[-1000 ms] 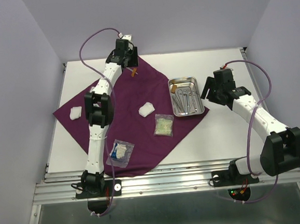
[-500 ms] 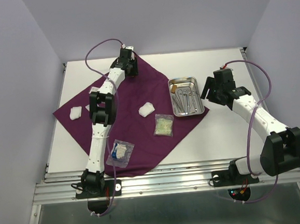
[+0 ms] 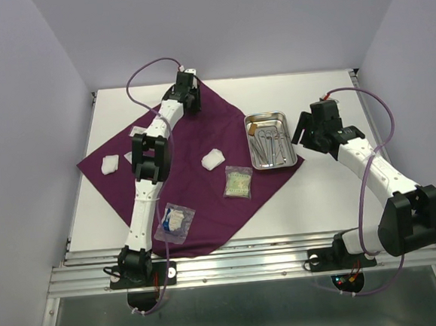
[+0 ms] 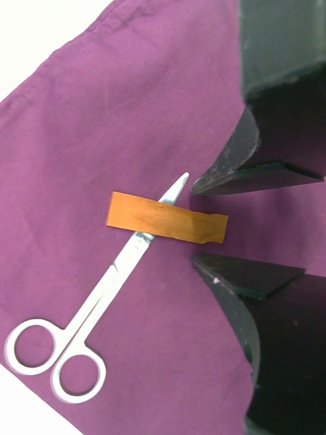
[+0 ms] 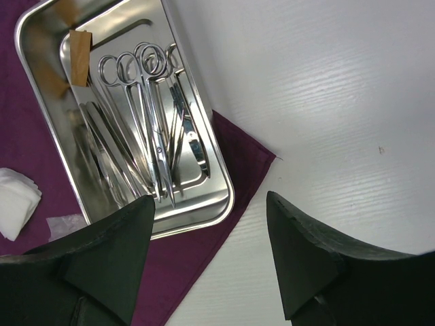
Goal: Prepare the surgical pack
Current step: Pick up the medical item from the surgical kit.
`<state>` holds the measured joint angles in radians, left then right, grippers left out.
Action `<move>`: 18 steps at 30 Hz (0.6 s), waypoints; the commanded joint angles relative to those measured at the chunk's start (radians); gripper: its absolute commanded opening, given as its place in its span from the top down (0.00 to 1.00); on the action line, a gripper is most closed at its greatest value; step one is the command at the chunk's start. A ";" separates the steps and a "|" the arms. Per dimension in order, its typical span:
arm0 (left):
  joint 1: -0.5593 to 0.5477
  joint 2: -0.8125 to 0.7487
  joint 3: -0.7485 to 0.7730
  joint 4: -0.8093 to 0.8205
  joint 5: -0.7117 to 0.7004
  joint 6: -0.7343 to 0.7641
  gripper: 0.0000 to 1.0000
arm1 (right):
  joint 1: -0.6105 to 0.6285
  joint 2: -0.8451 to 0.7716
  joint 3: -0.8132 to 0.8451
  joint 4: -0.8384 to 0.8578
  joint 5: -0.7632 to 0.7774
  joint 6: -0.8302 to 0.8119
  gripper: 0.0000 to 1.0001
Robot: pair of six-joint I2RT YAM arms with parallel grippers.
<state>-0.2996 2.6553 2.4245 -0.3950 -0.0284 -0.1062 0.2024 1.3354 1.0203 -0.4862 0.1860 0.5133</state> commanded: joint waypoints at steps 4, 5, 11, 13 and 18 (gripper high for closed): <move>-0.007 0.009 0.048 -0.027 -0.013 0.005 0.59 | -0.004 -0.025 0.014 0.021 -0.003 0.005 0.28; -0.007 0.008 0.048 -0.028 -0.013 0.005 0.62 | -0.004 -0.028 0.012 0.020 -0.005 0.005 0.28; -0.013 -0.018 0.042 -0.033 -0.030 0.010 0.78 | -0.004 -0.042 0.006 0.020 -0.002 0.007 0.28; -0.015 -0.040 0.035 -0.033 -0.042 0.016 0.84 | -0.004 -0.045 0.006 0.018 -0.003 0.007 0.28; -0.024 -0.106 0.004 -0.024 -0.077 0.033 0.93 | -0.004 -0.047 0.006 0.018 -0.006 0.008 0.28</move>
<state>-0.3061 2.6583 2.4306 -0.3965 -0.0780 -0.0948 0.2024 1.3209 1.0199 -0.4858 0.1829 0.5140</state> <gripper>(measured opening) 0.112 0.718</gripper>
